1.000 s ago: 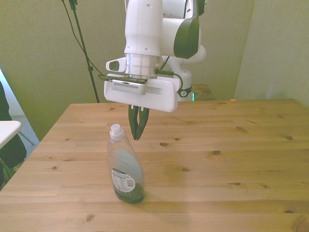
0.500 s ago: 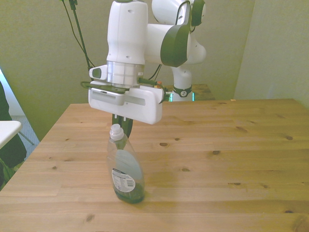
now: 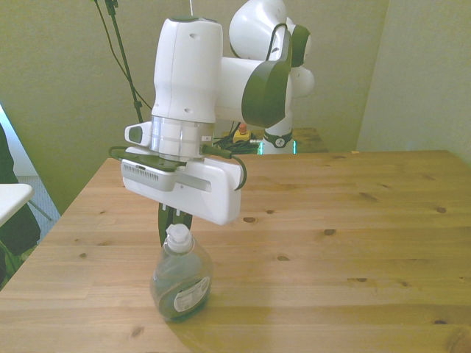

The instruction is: Knock down the dish soap

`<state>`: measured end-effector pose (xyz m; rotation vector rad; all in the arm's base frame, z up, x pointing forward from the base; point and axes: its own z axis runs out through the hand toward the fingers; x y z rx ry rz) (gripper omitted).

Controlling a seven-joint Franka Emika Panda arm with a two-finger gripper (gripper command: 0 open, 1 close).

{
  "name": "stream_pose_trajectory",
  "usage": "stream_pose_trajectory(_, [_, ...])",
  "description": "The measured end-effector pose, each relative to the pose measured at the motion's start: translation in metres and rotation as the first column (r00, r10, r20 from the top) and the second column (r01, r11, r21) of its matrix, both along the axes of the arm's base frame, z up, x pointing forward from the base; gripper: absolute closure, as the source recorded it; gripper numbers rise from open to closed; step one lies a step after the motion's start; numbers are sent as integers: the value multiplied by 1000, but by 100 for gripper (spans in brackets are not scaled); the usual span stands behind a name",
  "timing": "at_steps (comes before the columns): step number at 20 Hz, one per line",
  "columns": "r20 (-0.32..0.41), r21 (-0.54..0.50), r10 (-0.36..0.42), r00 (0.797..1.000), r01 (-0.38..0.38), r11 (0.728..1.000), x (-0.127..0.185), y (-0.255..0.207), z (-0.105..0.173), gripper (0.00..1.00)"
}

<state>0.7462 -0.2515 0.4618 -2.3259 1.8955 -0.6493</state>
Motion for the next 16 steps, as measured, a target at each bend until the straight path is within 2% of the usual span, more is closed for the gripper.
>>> stream_pose_trajectory(5, [9,-1,14,1000,-14,1000,10,15,-1,100])
stream_pose_trajectory(16, [-6,15,25,1000,-25,1000,11,24,3,100])
